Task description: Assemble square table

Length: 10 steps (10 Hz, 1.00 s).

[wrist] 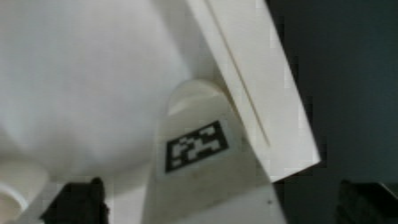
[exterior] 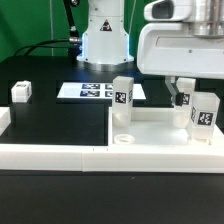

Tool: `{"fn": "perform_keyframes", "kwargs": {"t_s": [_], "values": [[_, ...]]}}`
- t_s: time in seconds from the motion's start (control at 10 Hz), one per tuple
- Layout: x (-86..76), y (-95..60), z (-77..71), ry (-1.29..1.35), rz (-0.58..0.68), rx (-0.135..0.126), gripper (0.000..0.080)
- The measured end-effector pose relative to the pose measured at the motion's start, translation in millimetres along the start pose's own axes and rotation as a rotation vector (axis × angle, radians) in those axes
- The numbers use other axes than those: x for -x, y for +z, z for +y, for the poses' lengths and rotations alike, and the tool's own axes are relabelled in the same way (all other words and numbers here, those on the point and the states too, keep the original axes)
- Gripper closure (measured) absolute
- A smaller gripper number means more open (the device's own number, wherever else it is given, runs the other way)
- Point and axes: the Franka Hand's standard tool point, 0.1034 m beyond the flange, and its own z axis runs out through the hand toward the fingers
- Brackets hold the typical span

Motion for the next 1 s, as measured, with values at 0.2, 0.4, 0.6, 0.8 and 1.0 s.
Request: {"fn": "perform_keyframes", "kwargs": {"t_s": [0.2, 0.4, 0.6, 0.8, 1.0], "values": [[1.3, 2.3, -0.6, -0.021, -0.006, 0.013, 0.015], [1.4, 2.7, -0.1, 0.011, -0.006, 0.014, 0.0171], [1.6, 2.9, -0.4, 0.151, -0.006, 0.014, 0.0499], [1.7, 3.1, 0.0, 0.28, -0.005, 0.015, 0.0508], [0.3, 4.1, 1.3, 0.537, 0.004, 0.013, 0.0508]]}}
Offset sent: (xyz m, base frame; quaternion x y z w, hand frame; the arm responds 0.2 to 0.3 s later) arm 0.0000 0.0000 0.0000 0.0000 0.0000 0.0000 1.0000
